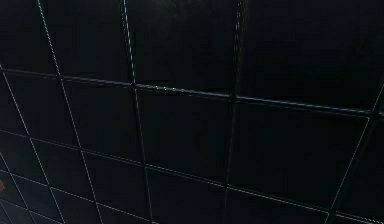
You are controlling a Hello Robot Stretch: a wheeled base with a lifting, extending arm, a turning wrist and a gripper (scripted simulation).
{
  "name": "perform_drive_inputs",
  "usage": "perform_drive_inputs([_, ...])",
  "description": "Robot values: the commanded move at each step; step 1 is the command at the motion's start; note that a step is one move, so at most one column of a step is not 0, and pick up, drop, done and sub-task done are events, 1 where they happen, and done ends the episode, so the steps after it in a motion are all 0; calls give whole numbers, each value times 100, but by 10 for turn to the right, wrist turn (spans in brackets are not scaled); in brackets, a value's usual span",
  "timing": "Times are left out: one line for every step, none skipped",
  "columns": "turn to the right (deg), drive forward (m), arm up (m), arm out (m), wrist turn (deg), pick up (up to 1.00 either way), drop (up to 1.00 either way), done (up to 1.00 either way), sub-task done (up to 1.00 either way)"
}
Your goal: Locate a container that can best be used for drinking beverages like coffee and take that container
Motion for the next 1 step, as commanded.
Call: perform_drive_inputs([0, 0, 0, 0, 0, 0, 0, 100, 0])
